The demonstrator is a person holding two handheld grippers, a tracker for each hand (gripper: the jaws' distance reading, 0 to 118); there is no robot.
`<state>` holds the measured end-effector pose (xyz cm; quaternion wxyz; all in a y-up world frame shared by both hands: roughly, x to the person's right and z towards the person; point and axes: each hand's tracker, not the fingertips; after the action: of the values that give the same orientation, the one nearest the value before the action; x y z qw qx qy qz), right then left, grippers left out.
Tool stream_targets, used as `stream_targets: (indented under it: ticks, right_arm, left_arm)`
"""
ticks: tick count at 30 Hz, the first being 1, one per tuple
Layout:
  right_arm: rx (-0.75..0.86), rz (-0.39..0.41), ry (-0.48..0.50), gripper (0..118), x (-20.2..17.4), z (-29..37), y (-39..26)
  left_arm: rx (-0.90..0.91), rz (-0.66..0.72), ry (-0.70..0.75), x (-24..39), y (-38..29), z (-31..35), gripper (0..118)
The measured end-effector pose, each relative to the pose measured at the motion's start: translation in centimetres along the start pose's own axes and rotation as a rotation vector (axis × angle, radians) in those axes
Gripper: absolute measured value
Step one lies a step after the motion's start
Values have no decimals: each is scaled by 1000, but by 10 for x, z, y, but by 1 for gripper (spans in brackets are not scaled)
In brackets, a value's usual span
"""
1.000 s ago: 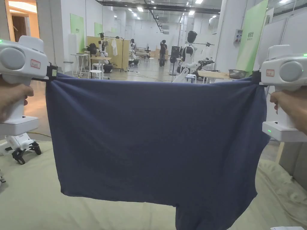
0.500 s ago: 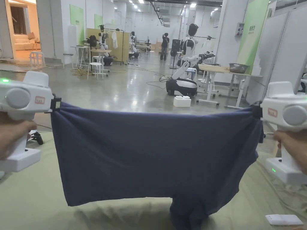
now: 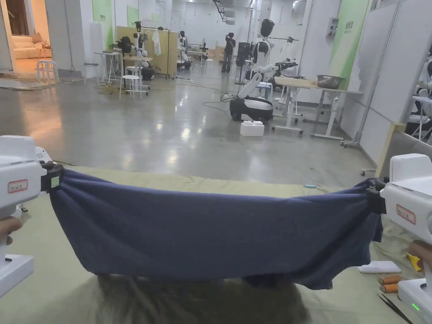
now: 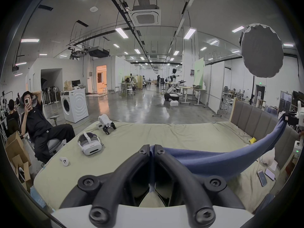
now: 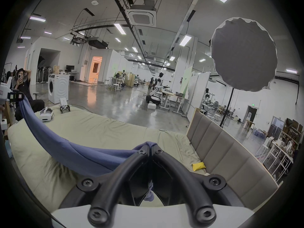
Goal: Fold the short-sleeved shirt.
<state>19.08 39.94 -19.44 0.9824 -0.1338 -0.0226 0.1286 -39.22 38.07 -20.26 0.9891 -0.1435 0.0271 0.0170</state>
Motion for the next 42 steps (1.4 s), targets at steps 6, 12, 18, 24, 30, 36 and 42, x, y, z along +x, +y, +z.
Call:
stream_targets:
  ticks: [6,12,18,24,30,36,42]
  right_arm:
    - [-71,35,21,0,-10,37,-45]
    - [-255,32,70,0,-22,41,-134]
    - [-485,16,131,0,-35,48,-227]
    - [-672,23,164,0,-42,37,-295]
    - [-711,-33,158,0,-50,20,-328]
    - [-724,-28,162,0,-63,5,-329]
    - [-693,-18,126,37,-72,2,-324]
  left_arm:
    - [-56,2,3,-1,-49,39,0]
    - [-258,-1,-28,5,-136,56,0]
    - [-467,26,-43,7,-219,57,0]
    - [-629,21,-16,1,-278,43,0]
    - [-702,17,9,-1,-308,20,0]
    - [-724,17,26,1,-323,-4,1]
    - [-708,4,47,3,-322,-11,32]
